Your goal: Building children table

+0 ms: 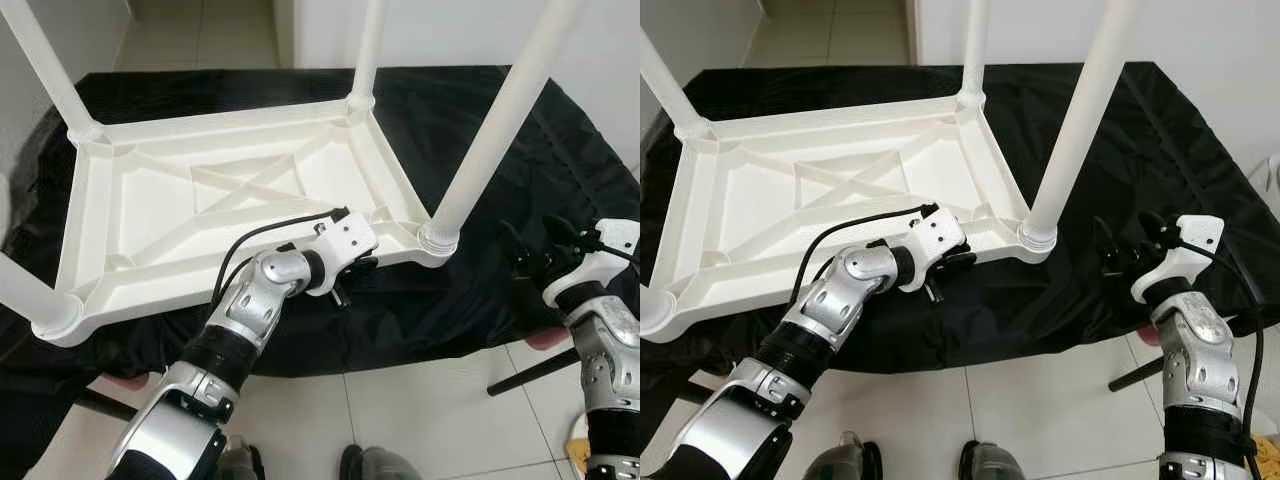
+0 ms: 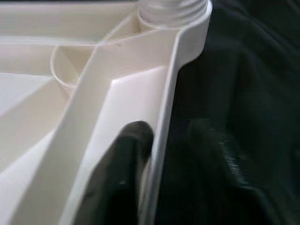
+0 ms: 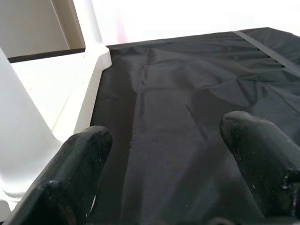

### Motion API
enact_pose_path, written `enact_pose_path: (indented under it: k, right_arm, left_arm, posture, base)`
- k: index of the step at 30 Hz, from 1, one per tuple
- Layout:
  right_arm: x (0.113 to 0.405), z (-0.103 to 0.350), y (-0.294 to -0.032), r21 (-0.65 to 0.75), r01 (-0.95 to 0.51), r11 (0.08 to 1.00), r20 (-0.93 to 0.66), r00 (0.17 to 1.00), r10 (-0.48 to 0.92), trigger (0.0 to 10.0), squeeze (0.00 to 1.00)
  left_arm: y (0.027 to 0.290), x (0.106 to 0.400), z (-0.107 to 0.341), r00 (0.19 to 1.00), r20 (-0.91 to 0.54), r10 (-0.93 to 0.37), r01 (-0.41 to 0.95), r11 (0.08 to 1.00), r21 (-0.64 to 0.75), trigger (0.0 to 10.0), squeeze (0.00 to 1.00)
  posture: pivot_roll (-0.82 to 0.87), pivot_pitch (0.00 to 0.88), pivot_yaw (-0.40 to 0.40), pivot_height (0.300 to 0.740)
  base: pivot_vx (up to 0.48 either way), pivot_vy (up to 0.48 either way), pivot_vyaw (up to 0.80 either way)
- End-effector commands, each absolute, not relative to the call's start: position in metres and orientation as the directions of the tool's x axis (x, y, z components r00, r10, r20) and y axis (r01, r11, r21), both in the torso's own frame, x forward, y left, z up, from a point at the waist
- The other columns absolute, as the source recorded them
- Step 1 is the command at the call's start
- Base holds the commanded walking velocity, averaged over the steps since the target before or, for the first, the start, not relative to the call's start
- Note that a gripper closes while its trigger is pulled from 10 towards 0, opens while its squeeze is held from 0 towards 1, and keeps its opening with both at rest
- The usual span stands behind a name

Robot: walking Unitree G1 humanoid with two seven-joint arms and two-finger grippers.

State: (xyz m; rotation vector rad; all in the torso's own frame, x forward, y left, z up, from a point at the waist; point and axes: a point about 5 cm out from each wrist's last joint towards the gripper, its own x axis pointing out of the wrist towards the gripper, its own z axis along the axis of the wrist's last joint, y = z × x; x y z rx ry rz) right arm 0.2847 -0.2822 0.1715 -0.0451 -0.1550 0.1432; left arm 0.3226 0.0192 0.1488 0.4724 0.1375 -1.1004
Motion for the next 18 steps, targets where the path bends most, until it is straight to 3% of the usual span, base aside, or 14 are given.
enact_pose_path:
  k: [1,2,18]
  right_arm:
    - [0.285,0.171,-0.283,-0.066,-0.137,0.988,0.151,0.978,0.145,10.0,0.0]
    - [0.285,0.171,-0.283,-0.066,-0.138,0.988,0.152,0.977,0.146,10.0,0.0]
    - [0.289,0.17,-0.277,-0.066,-0.159,0.985,0.158,0.973,0.168,10.0,0.0]
  left_arm:
    - [0.02,0.318,0.135,0.421,-0.395,-0.817,0.904,0.343,0.254,10.0,1.0]
    - [0.017,0.318,0.14,0.424,-0.381,-0.822,0.902,0.346,0.259,10.0,0.0]
    - [-0.02,0.324,0.165,0.435,-0.305,-0.847,0.893,0.362,0.266,10.0,0.0]
  posture:
    - [-0.03,0.098,0.012,0.74]
    - [-0.04,0.097,0.013,0.74]
    - [-0.04,0.081,0.012,0.74]
  base:
    - [0.0,0.0,0.0]
    - [0.0,0.0,0.0]
    - [0.0,0.0,0.0]
